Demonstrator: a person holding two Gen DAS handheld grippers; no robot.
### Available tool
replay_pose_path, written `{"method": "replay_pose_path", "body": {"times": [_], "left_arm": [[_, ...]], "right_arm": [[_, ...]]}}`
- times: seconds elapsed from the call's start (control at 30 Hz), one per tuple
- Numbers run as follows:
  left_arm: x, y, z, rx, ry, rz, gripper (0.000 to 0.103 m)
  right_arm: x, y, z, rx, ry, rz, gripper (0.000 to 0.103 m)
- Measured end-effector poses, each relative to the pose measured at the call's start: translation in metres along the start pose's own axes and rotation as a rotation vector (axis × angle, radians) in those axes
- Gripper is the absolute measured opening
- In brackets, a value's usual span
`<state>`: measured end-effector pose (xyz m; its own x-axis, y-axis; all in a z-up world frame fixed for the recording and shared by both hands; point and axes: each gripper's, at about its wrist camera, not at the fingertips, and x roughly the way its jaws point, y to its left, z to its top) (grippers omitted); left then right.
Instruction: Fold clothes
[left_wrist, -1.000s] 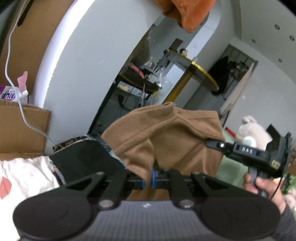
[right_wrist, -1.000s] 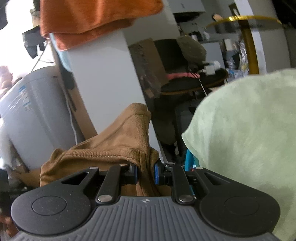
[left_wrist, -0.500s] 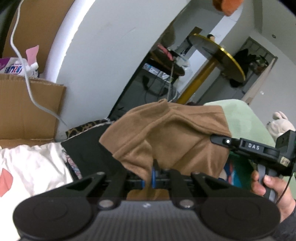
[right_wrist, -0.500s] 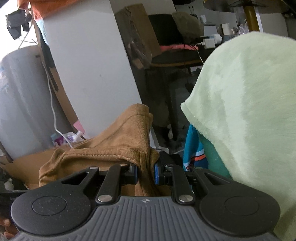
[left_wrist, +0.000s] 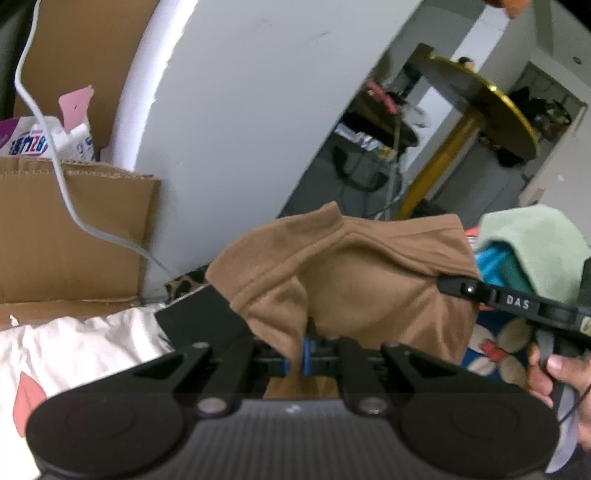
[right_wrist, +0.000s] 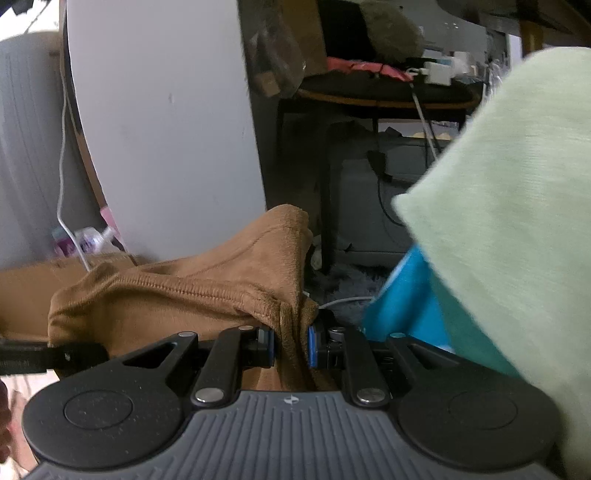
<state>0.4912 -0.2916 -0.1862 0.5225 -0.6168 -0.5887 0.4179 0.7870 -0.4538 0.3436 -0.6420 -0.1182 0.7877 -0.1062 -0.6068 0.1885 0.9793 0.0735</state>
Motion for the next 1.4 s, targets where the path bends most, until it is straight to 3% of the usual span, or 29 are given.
{"method": "replay_pose_path", "body": {"times": [0.4, 0.7, 0.8, 0.87, 1.1, 1.13, 1.17, 1.2, 1.23, 1.4], "left_arm": [[0.058, 0.037, 0.012, -0.056, 0.023, 0.104, 0.007], [0.097, 0.062, 0.02, -0.113, 0.04, 0.13, 0.007], [0.107, 0.067, 0.021, -0.118, 0.048, 0.138, 0.008], [0.11, 0.072, 0.023, -0.138, 0.066, 0.142, 0.013], [0.1, 0.083, 0.029, -0.151, 0.089, 0.15, 0.02], [0.095, 0.083, 0.031, -0.151, 0.077, 0.172, 0.024], [0.09, 0.083, 0.033, -0.15, 0.064, 0.193, 0.039], [0.086, 0.084, 0.035, -0.146, 0.048, 0.221, 0.043], [0.082, 0.086, 0.036, -0.141, 0.03, 0.246, 0.043], [0.06, 0.085, 0.037, -0.143, 0.021, 0.238, 0.043]], "right_arm": [[0.082, 0.02, 0.009, -0.099, 0.089, -0.069, 0.016], [0.136, 0.031, 0.016, -0.162, 0.14, -0.126, 0.017], [0.151, 0.028, 0.017, -0.176, 0.174, -0.163, 0.022], [0.161, 0.026, 0.022, -0.173, 0.2, -0.193, 0.038], [0.156, 0.029, 0.05, -0.215, 0.19, -0.232, 0.043], [0.152, 0.03, 0.053, -0.224, 0.184, -0.228, 0.043], [0.148, 0.032, 0.054, -0.232, 0.179, -0.224, 0.043], [0.143, 0.033, 0.054, -0.234, 0.176, -0.218, 0.043], [0.138, 0.034, 0.052, -0.232, 0.173, -0.21, 0.043], [0.117, 0.031, 0.042, -0.214, 0.146, -0.153, 0.043]]}}
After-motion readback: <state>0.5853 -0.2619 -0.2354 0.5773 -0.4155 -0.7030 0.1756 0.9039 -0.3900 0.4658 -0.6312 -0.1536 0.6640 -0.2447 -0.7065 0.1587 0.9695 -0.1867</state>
